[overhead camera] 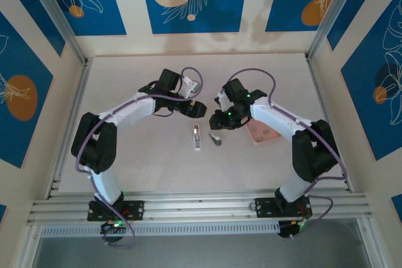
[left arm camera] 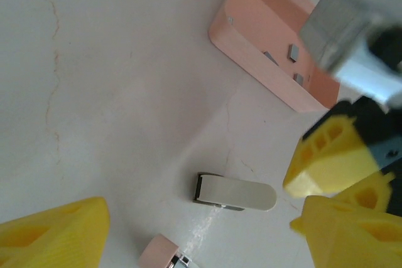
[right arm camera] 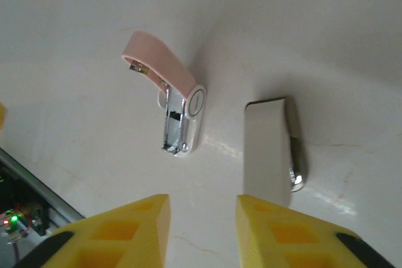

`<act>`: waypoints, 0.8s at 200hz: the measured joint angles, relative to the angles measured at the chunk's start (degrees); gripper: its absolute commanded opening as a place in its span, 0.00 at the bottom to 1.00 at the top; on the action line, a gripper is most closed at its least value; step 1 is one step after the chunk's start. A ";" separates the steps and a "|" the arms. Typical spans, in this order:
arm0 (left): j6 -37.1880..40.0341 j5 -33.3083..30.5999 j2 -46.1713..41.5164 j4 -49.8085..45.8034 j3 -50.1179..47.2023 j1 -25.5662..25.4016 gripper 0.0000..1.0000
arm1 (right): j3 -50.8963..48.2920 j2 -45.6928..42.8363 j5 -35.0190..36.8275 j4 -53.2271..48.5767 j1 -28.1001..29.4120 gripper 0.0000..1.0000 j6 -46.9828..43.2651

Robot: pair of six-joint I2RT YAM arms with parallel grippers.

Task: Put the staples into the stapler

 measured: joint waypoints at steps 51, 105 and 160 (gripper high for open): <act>-0.61 -0.63 4.42 1.46 0.00 0.31 0.79 | -2.29 5.66 0.07 2.67 1.44 0.18 3.28; 1.95 1.99 9.22 0.09 0.13 -0.44 0.78 | -3.78 8.02 -1.73 3.87 1.42 0.19 4.63; 7.61 8.46 10.51 -2.80 1.14 -2.62 0.77 | -6.43 3.41 -1.03 5.18 0.83 0.26 4.59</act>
